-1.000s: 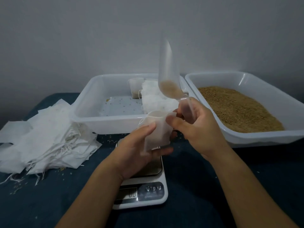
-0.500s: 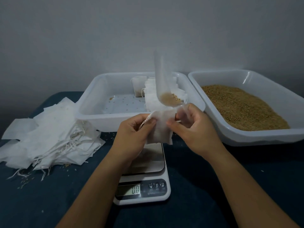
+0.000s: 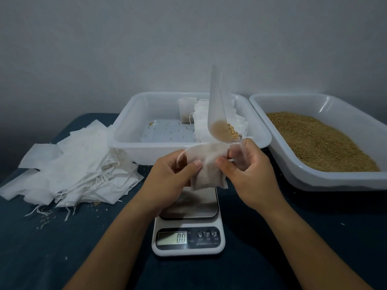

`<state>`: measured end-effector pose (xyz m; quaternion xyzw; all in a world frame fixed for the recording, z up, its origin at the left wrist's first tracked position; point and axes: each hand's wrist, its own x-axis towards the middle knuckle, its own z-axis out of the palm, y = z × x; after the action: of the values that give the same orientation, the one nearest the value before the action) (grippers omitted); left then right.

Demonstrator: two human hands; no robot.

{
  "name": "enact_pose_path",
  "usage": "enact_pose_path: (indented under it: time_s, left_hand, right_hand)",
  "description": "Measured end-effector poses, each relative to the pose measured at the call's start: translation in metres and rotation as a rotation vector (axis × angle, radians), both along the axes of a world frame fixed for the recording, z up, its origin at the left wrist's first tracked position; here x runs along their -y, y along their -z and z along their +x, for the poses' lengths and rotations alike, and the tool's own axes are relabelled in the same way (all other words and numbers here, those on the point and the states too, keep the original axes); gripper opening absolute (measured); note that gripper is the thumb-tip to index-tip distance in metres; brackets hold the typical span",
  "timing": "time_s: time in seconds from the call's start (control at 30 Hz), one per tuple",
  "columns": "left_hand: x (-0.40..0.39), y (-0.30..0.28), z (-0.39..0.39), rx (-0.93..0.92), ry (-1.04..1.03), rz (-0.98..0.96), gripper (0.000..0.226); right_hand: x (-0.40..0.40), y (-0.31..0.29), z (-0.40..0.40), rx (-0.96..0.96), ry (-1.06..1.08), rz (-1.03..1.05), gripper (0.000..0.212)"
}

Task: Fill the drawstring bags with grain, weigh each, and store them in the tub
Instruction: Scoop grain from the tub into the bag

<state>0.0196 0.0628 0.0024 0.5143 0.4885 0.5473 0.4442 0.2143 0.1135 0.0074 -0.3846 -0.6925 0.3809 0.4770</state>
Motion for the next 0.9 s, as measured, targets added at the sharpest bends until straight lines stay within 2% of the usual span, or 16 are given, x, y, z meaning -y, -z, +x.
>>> enact_pose_path:
  time_s: [0.1, 0.2, 0.27, 0.43, 0.5, 0.57, 0.63, 0.73, 0.8, 0.9]
  left_hand:
    - [-0.001, 0.000, -0.001, 0.048, -0.027, 0.008, 0.018]
    - [0.001, -0.001, 0.000, 0.058, 0.125, -0.012, 0.030]
    - [0.001, 0.001, 0.004, 0.011, 0.152, -0.036, 0.037]
    - [-0.001, 0.003, 0.011, -0.067, 0.043, -0.009, 0.026]
    - [-0.001, 0.004, 0.009, -0.065, 0.004, -0.009, 0.024]
    - [-0.001, 0.004, 0.006, -0.065, -0.017, -0.009, 0.022]
    - [0.000, 0.004, 0.004, -0.074, -0.030, -0.009, 0.021]
    - [0.000, 0.004, 0.003, -0.095, -0.028, -0.016, 0.022]
    - [0.000, 0.004, 0.003, -0.107, -0.023, -0.020, 0.024]
    - [-0.001, 0.005, 0.002, -0.098, -0.039, -0.016, 0.025]
  right_hand:
    - [0.001, 0.000, 0.000, -0.009, 0.004, 0.001, 0.017]
    - [0.000, -0.001, 0.001, -0.014, 0.018, 0.013, 0.016]
    - [-0.002, -0.001, 0.002, -0.024, 0.022, 0.020, 0.016]
    - [-0.011, -0.007, 0.010, 0.024, 0.085, 0.020, 0.019]
    - [-0.015, -0.010, 0.016, -0.045, 0.097, -0.027, 0.018]
    - [-0.018, -0.017, 0.024, -0.031, 0.165, -0.028, 0.019]
    - [-0.025, -0.026, 0.041, 0.124, 0.304, 0.030, 0.022]
    - [-0.043, -0.039, 0.078, 0.332, 0.524, 0.076, 0.038]
    - [-0.057, -0.044, 0.105, 0.509, 0.639, 0.026, 0.053]
    - [-0.077, -0.044, 0.136, 0.843, 0.647, -0.105, 0.047]
